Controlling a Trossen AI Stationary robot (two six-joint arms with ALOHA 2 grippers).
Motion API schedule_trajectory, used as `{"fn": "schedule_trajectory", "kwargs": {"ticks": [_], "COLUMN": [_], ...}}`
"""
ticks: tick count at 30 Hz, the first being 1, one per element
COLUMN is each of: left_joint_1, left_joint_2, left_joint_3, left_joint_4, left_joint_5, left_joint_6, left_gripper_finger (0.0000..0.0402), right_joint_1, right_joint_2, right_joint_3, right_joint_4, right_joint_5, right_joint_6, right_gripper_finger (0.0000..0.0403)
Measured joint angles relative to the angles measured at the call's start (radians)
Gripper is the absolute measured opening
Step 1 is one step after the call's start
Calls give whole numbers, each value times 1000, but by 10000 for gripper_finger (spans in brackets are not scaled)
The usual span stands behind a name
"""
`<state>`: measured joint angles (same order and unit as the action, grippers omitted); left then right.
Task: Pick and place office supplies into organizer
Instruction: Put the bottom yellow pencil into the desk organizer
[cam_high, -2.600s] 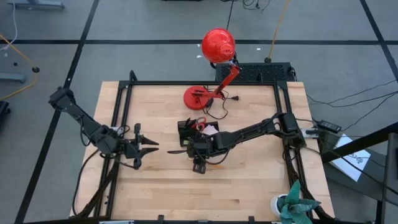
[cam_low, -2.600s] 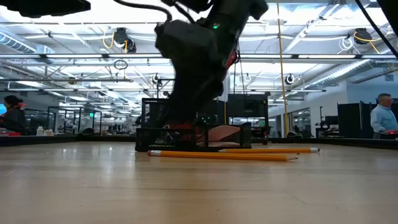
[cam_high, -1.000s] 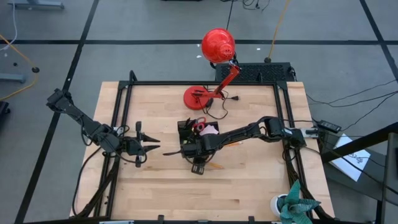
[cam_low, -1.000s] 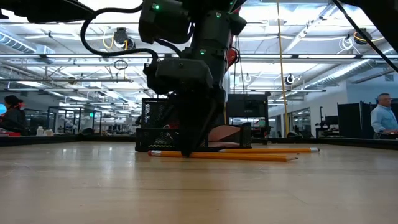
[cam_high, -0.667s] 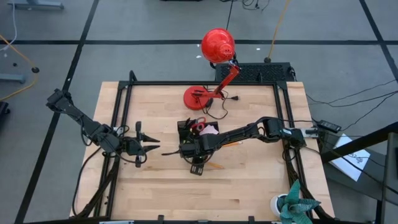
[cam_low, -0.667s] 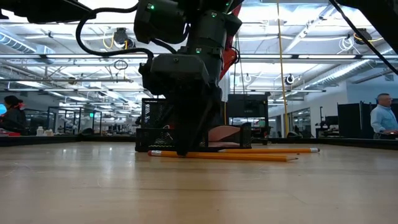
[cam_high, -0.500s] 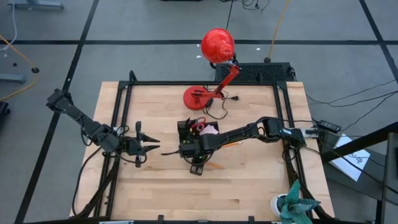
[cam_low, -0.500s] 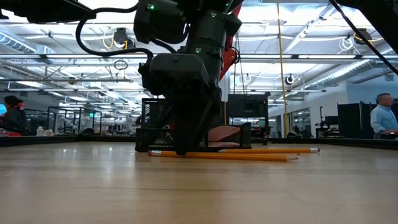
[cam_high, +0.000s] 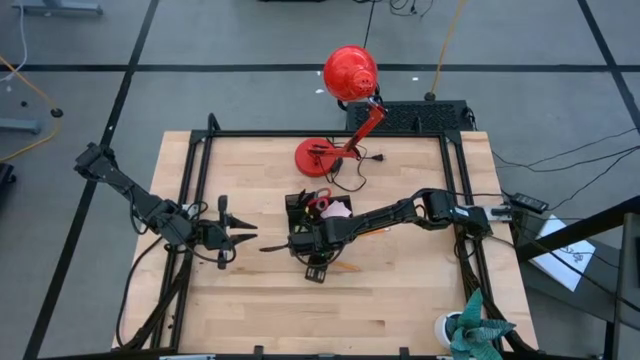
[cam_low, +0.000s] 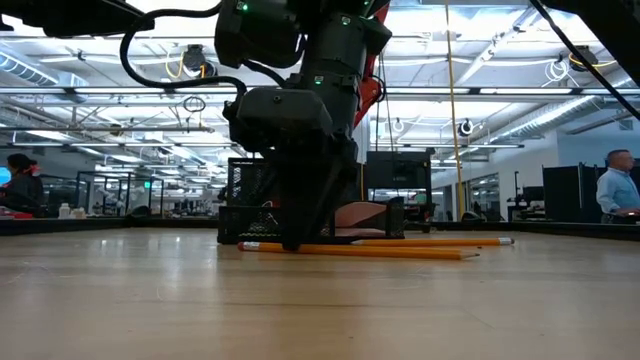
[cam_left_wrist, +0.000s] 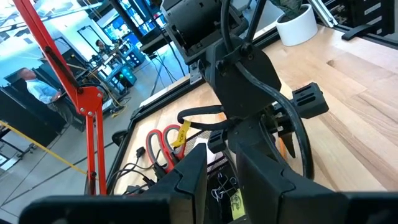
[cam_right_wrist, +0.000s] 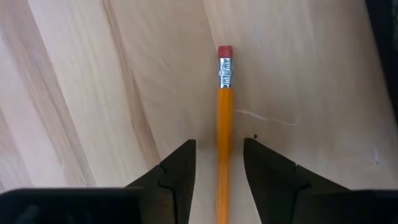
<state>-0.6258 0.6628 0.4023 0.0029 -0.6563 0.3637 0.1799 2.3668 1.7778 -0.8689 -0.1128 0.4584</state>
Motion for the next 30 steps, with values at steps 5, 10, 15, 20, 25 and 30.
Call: {"fn": "schedule_trajectory", "kwargs": {"ticks": [5,10,15,20,25,30], "left_joint_1": [0,0,0,-1,-5,-5], "left_joint_2": [0,0,0,0,0,0], "left_joint_3": [0,0,0,0,0,0], "left_joint_4": [0,0,24,113,164,150], "left_joint_5": [0,0,1,2,2,3], "left_joint_6": [0,0,4,40,49,34], "left_gripper_finger": [93,93,93,93,93,93], "right_joint_1": [-1,31,55,57,37,34], "right_joint_2": [0,2,3,3,3,3], "right_joint_3": [1,1,0,0,-7,-8], "right_joint_4": [-29,-20,-7,-8,10,24], "right_joint_5": [11,147,201,178,114,92], "right_joint_6": [47,52,63,75,41,-27], "right_gripper_finger": [128,128,128,128,128,128]}}
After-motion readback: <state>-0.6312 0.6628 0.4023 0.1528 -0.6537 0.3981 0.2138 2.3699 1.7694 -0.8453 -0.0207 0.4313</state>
